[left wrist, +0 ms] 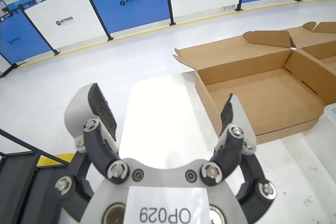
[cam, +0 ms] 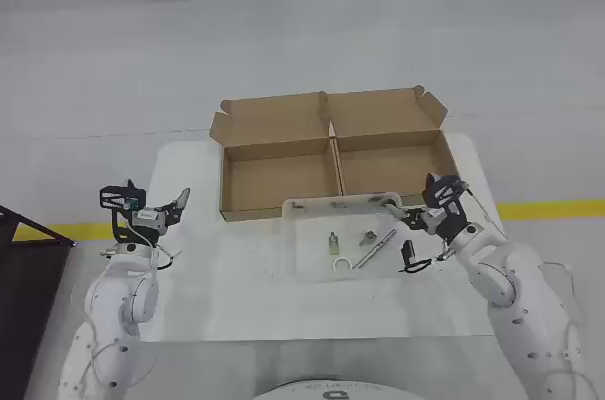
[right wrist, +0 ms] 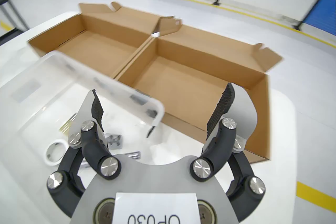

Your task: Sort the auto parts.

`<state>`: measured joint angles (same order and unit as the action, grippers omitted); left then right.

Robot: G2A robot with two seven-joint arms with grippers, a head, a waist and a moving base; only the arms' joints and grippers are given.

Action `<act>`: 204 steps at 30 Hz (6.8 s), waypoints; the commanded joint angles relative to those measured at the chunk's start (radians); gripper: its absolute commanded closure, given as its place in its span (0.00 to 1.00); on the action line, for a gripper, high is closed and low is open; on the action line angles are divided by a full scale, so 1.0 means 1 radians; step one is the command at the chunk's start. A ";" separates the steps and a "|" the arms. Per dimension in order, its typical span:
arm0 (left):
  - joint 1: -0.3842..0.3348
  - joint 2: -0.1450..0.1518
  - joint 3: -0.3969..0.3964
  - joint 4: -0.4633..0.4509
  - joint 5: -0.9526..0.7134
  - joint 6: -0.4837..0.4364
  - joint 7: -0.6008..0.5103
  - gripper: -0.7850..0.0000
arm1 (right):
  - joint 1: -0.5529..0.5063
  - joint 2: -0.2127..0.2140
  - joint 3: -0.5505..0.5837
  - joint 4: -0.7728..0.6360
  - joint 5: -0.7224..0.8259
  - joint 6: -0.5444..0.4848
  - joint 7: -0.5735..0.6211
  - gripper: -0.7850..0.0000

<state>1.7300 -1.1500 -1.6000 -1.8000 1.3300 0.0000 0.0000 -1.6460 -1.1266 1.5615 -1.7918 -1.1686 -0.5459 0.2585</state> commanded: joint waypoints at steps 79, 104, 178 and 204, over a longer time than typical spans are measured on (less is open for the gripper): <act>0.000 0.000 0.000 0.000 0.000 0.000 0.000 0.00 | 0.306 0.049 -0.309 0.175 0.137 -0.286 0.431 1.00; 0.000 0.000 0.000 0.000 0.000 0.000 0.000 0.00 | 0.303 0.163 -0.294 0.280 0.664 -0.466 0.205 1.00; 0.000 0.000 0.000 0.000 0.000 0.000 0.000 0.00 | 0.282 0.214 -0.186 0.448 0.738 -0.466 -0.009 0.00; 0.000 0.000 0.000 0.000 0.000 0.000 0.000 0.00 | 0.311 0.263 -0.316 0.205 0.616 -0.287 0.353 0.00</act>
<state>1.7300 -1.1500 -1.6000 -1.8000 1.3300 0.0000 0.0000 -1.3412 -0.8645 1.2517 -1.5681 -0.5562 -0.8406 0.5691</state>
